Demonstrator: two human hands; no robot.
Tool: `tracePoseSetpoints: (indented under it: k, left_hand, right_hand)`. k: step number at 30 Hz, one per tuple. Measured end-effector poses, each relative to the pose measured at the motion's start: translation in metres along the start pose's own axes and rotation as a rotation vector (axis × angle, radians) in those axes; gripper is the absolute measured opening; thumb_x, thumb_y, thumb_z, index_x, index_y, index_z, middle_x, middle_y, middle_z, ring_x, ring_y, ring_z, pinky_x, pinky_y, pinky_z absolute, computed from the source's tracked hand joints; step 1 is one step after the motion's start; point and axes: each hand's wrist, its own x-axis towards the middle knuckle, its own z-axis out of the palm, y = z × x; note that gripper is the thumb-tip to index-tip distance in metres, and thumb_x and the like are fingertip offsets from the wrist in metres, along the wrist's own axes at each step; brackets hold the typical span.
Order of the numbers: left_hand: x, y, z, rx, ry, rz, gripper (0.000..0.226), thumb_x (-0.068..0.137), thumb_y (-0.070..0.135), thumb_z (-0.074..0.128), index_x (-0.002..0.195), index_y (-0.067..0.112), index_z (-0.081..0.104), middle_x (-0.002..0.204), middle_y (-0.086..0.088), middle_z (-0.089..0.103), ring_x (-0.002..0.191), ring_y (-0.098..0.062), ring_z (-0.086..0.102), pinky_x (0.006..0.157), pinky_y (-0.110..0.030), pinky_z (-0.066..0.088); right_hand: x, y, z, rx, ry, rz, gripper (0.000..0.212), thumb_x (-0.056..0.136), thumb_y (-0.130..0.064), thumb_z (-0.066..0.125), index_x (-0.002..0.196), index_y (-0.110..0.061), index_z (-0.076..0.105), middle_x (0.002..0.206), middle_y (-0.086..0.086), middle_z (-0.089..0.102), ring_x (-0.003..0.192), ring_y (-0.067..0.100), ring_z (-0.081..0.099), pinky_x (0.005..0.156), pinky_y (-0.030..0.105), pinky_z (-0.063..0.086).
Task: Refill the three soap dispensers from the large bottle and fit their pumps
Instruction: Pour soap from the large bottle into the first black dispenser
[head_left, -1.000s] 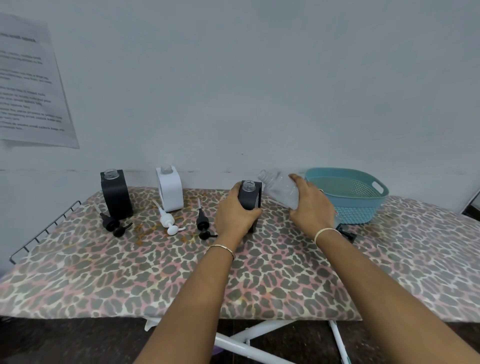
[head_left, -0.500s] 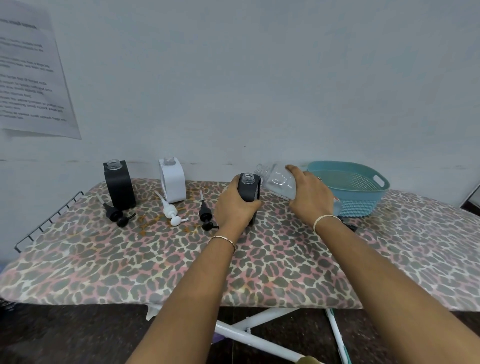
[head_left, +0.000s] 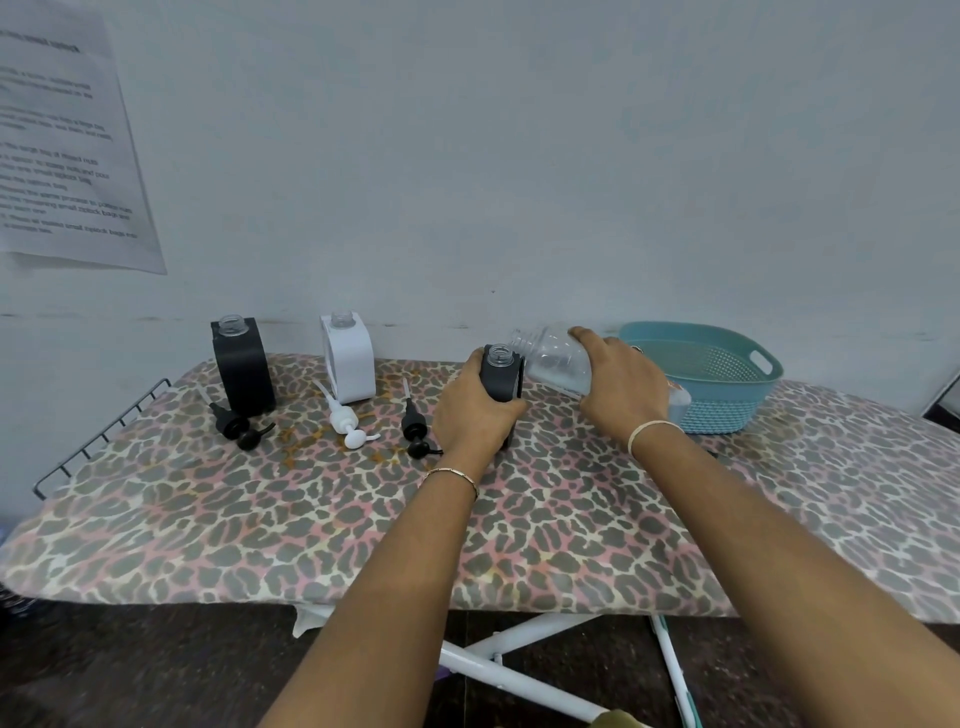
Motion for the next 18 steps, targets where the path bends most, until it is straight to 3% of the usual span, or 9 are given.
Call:
tracePoseSetpoints:
  k: [18]
  left_hand:
    - [-0.0007,-0.0004,0.0003,-0.006,-0.012,0.007,0.072,0.068,0.030,0.074,0.133,0.035,0.045,0.109,0.006,0.065,0.093,-0.020,0.061,0.065,-0.028,0.046]
  right_hand:
    - [0.0071,0.0014,-0.0103,-0.080,0.003,-0.046,0.075,0.076,0.000,0.058,0.143,-0.028,0.037,0.103,0.006,0.062,0.091,0.029,0.061,0.062,0.033,0.043]
